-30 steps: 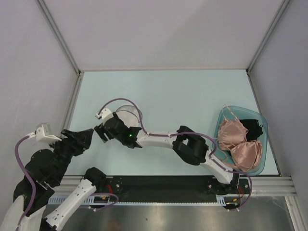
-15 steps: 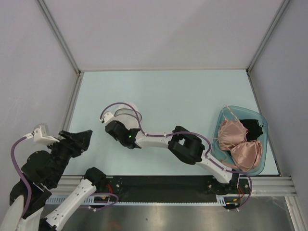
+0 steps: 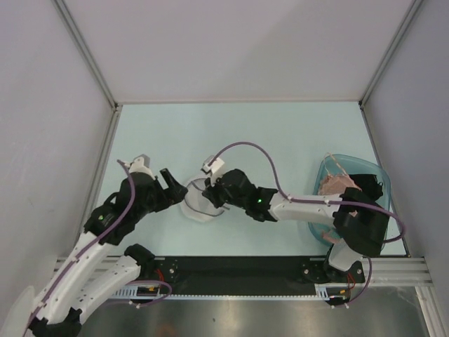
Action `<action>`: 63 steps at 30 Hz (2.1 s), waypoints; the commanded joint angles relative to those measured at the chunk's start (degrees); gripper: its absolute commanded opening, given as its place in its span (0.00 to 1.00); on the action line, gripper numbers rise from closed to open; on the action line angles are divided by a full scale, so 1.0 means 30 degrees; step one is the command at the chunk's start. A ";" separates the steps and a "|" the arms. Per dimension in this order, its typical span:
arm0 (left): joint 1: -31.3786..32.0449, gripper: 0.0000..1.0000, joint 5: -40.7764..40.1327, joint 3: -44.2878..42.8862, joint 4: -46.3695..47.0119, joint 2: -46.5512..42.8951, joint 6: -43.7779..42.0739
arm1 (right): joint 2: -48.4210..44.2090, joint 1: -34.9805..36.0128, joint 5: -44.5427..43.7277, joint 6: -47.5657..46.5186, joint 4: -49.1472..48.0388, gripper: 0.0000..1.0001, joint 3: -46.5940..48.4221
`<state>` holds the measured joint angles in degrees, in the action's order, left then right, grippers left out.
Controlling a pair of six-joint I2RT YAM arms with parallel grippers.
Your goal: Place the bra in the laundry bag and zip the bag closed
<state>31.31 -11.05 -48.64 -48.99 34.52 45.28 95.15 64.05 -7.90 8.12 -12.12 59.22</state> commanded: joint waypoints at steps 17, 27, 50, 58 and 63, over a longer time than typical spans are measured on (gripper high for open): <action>-0.1619 0.65 0.8049 0.5316 1.1672 0.8089 -0.0326 | -0.7695 -0.3274 0.5182 0.6229 -0.6098 0.00 -0.8872; -0.1121 0.27 0.6319 0.4731 1.1320 1.1078 -0.0648 | -0.9187 -0.3800 0.4892 0.8010 -0.5775 0.00 -0.8930; -0.1589 0.00 0.0290 0.4232 0.8100 0.5868 -0.0122 | -1.0124 -1.3203 -0.4762 0.8809 1.2906 0.89 -0.2403; -0.2233 0.00 -0.2291 0.4291 0.6227 0.3933 -0.0503 | -1.1210 -1.8909 -0.4872 0.9684 1.7283 0.96 -0.1369; -0.3140 0.02 -0.3610 0.4552 0.4411 0.2821 0.0053 | -1.1064 -2.0645 -0.5188 0.9452 1.6933 0.91 -0.2831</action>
<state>24.03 -16.71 -35.51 -31.18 45.89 44.58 61.32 4.84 -22.13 36.84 35.44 53.95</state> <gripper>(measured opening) 0.012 0.933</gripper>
